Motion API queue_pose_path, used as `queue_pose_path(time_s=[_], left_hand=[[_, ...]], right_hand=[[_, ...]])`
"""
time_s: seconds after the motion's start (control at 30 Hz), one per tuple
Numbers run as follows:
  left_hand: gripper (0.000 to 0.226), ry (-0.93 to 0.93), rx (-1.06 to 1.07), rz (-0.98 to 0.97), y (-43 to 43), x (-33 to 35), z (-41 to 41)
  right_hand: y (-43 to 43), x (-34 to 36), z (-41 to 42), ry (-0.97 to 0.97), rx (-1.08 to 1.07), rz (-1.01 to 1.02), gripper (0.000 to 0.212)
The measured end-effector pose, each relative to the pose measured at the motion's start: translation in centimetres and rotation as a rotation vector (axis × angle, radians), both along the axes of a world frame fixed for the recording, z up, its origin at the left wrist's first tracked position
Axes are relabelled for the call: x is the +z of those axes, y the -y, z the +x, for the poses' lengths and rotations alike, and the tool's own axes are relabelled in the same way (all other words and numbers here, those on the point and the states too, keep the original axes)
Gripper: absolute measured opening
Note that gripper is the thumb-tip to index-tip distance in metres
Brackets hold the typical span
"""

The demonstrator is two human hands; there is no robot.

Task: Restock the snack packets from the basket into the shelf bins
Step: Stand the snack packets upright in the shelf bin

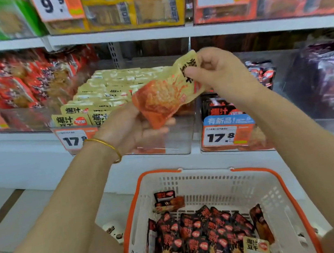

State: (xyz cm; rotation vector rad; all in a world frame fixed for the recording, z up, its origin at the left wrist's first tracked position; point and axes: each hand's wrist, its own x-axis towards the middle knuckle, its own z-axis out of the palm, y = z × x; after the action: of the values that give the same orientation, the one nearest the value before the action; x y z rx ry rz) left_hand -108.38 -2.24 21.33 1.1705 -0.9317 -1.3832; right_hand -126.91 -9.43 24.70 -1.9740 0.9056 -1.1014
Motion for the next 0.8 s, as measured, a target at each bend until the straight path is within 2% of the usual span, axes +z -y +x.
queue_pose_path(time_s=[0.07,0.13,0.23,0.3,0.37,0.43,0.5,0.63,0.8], left_hand=[[0.018,0.224,0.297,-0.163,0.9,-0.2,0.5],[0.014,0.629,0.472,-0.359,1.8,-0.9,0.9],[0.025,1.135,0.400,-0.553,3.0,-2.3,1.0],[0.039,1.337,0.306,-0.555,3.8,-3.2,0.5],[0.046,1.502,0.294,-0.534,4.6,-4.2,0.1],[0.043,1.601,0.300,-0.522,4.9,-5.2,-0.2],[0.040,1.648,0.318,-0.536,5.1,-6.1,-0.2],[0.036,1.669,0.374,-0.586,5.4,-6.8,-0.1],[0.038,1.657,0.393,-0.600,5.5,-6.9,-0.2]], right_hand=[[1.6,0.1,0.2,-0.005,-0.113,-0.028,0.018],[2.8,0.2,0.6,-0.093,-0.251,-0.115,0.018],[3.4,0.8,1.4,-0.338,-0.418,-0.315,0.020],[3.4,1.2,2.2,-0.621,-0.525,-0.461,0.024],[3.4,1.6,3.4,-0.815,-0.576,-0.610,0.022],[3.4,1.8,4.8,-0.918,-0.576,-0.716,0.016],[4.0,1.8,6.2,-1.013,-0.545,-0.726,0.017],[5.9,1.2,8.4,-1.163,-0.514,-0.649,0.035],[8.0,-0.4,9.3,-1.227,-0.433,-0.562,0.040]])
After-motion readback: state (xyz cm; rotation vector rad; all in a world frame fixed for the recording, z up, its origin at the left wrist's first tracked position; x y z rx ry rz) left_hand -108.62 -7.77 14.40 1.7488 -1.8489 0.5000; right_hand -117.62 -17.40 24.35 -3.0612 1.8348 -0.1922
